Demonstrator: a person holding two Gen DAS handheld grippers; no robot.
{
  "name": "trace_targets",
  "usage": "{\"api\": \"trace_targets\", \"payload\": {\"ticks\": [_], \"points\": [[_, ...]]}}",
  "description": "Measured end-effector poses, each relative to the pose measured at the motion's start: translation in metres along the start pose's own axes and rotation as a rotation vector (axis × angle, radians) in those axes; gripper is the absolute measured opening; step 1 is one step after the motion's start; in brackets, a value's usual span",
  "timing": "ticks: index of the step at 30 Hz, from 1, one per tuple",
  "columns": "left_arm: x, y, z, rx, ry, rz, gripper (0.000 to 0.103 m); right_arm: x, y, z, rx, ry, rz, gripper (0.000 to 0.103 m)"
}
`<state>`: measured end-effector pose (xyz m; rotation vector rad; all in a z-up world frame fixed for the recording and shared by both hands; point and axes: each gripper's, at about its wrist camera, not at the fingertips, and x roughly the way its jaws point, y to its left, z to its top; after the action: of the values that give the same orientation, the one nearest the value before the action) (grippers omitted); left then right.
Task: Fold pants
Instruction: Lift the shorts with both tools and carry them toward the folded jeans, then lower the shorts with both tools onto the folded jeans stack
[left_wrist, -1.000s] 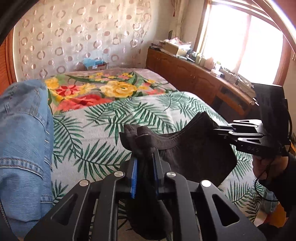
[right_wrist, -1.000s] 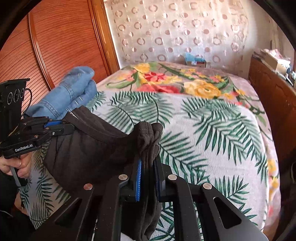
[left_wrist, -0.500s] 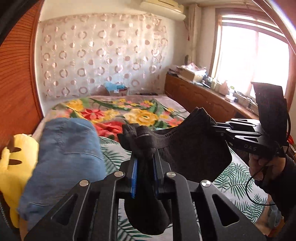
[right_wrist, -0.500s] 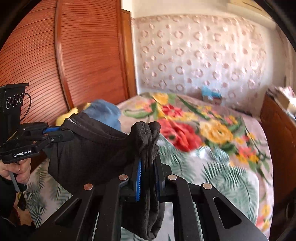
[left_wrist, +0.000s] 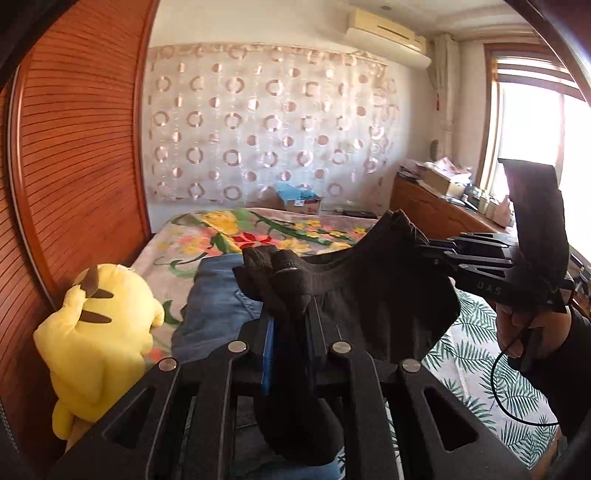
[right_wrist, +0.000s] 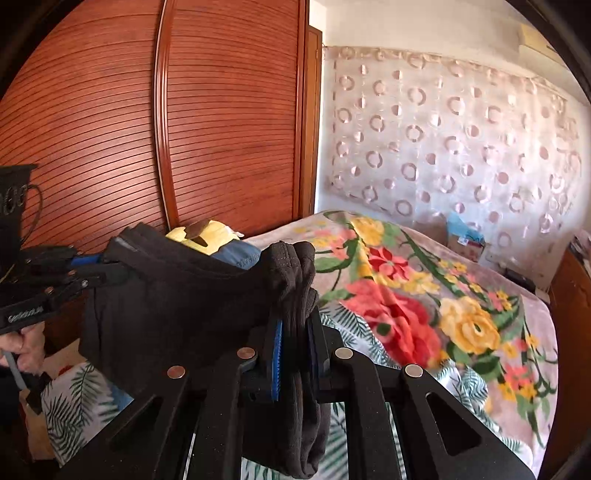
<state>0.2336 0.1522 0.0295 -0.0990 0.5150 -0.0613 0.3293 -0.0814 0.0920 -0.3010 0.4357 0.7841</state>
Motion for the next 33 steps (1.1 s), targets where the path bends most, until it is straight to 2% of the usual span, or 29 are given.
{"api": "trace_targets", "payload": {"ticks": [6, 11, 25, 28, 33], "points": [[-0.001, 0.016, -0.004, -0.034, -0.011, 0.022, 0.015, 0.033, -0.004, 0.023, -0.039, 0.019, 0.015, 0.011], [0.0, 0.024, -0.005, -0.057, -0.009, 0.037, 0.015, 0.057, -0.001, 0.038, -0.128, 0.026, 0.025, 0.011], [-0.01, 0.035, -0.02, -0.131, -0.001, 0.097, 0.015, 0.117, 0.017, 0.063, -0.265, 0.037, 0.143, 0.011], [-0.009, 0.038, -0.027, -0.14, 0.02, 0.119, 0.015, 0.126, 0.019, 0.063, -0.275, 0.04, 0.168, 0.011], [0.0, 0.044, -0.037, -0.164, 0.066, 0.144, 0.017, 0.139, 0.017, 0.058, -0.272, 0.07, 0.163, 0.011]]}}
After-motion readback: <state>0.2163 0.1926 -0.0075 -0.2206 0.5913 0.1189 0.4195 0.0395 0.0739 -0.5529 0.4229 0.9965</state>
